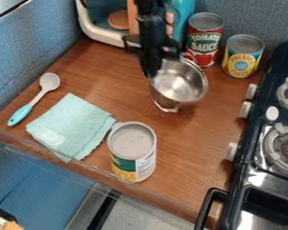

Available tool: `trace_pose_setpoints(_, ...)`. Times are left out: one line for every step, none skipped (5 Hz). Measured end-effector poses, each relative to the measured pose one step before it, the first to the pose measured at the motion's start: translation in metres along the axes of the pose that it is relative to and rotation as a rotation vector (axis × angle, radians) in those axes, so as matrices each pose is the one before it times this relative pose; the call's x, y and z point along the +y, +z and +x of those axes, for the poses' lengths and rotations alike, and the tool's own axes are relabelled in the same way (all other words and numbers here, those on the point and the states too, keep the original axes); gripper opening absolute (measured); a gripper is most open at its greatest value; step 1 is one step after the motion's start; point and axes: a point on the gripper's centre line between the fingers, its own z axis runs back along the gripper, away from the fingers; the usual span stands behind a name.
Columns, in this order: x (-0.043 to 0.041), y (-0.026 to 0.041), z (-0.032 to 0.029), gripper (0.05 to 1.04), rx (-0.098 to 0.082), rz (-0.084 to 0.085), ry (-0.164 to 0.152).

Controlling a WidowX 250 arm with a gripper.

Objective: Moved the silver pot to the left side of the table

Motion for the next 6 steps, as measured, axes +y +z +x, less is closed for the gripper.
trace_pose_setpoints(0.04112,0.00549,-0.00039,0.063,-0.0047,0.0362,0.0564)
trace_pose_setpoints(0.03203,0.00103,0.00682,0.062,-0.0024,0.0428,0.0403)
trace_pose_setpoints(0.02618,-0.0188,-0.00597,0.06,0.0479,0.0192,0.0518)
trace_pose_setpoints(0.01955,-0.00992,-0.00127,0.06,0.0076,0.0143,0.0401)
trace_pose_setpoints(0.00608,-0.00748,0.00469,0.079,0.0036,0.0212,-0.004)
trace_pose_setpoints(0.0024,-0.0014,0.00388,0.175,-0.029,-0.0036,0.0238)
